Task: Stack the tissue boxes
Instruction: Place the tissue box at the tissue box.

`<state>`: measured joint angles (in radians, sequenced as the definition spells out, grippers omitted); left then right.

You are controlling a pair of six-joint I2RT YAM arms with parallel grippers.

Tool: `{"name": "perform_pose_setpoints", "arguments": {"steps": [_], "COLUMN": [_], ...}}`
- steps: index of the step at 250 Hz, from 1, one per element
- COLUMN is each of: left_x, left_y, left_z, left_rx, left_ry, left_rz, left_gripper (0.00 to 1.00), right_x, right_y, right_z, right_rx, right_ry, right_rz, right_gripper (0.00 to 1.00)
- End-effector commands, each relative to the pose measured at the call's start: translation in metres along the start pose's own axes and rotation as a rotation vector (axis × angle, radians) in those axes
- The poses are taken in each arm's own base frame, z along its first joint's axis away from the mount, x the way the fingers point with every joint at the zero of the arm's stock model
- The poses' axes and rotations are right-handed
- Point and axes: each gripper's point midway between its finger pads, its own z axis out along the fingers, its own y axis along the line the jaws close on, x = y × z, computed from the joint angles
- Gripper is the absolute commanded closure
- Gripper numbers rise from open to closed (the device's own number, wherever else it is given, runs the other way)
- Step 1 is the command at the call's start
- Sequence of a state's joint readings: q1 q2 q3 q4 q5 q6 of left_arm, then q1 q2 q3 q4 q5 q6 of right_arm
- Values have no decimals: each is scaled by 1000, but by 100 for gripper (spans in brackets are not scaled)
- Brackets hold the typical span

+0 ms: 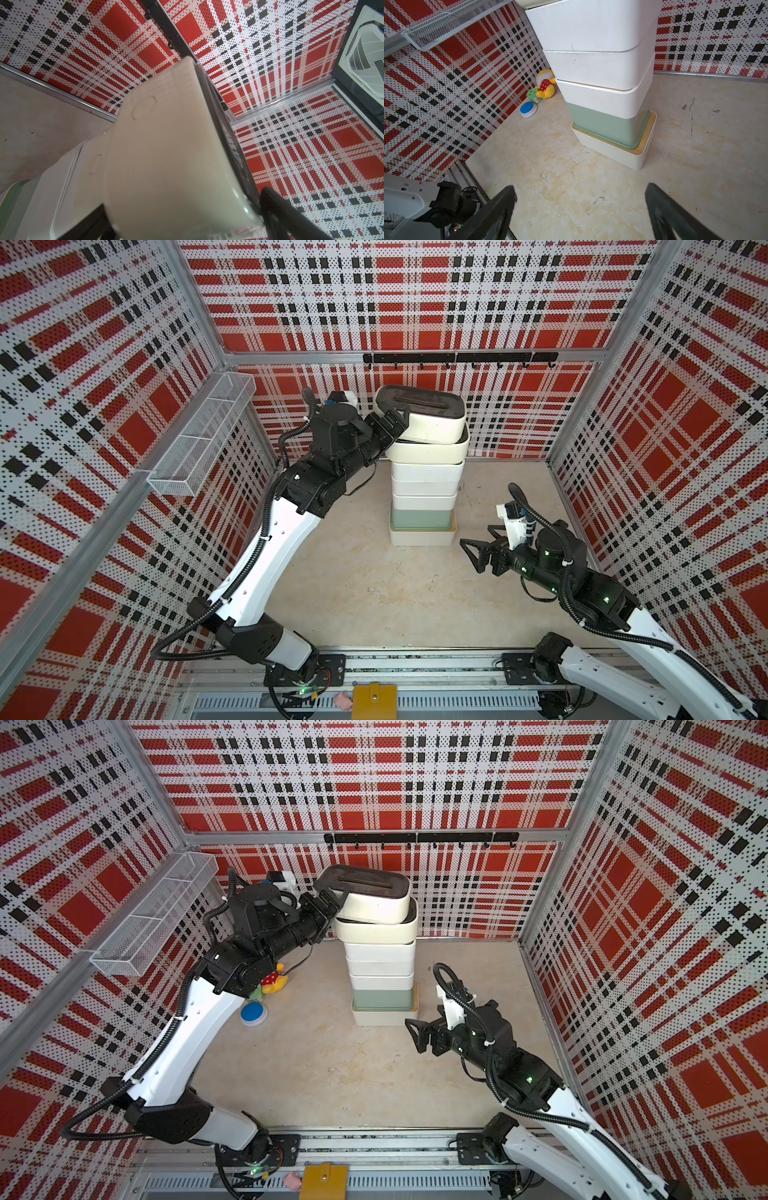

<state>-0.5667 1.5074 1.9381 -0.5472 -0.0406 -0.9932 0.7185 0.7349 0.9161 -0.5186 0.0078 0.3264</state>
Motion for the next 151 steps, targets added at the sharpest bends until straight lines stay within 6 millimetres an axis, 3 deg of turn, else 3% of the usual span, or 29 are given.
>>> {"name": "perform_pose_setpoints", "arguments": {"steps": [1,151], "left_x": [-9,-4], "left_y": [-1,11], "left_z": [-5,-6], "left_rx": [-1,-12], "left_ry": [-24,-18], "left_rz": [32,26], "left_gripper": [0,1], "right_x": [-8,-22], "right_y": [2,9], "right_z": [2,-3], "right_rx": [-8,-39], "right_ry": [-38,-94], "right_rz": [-1,1], "right_gripper": [0,0]}}
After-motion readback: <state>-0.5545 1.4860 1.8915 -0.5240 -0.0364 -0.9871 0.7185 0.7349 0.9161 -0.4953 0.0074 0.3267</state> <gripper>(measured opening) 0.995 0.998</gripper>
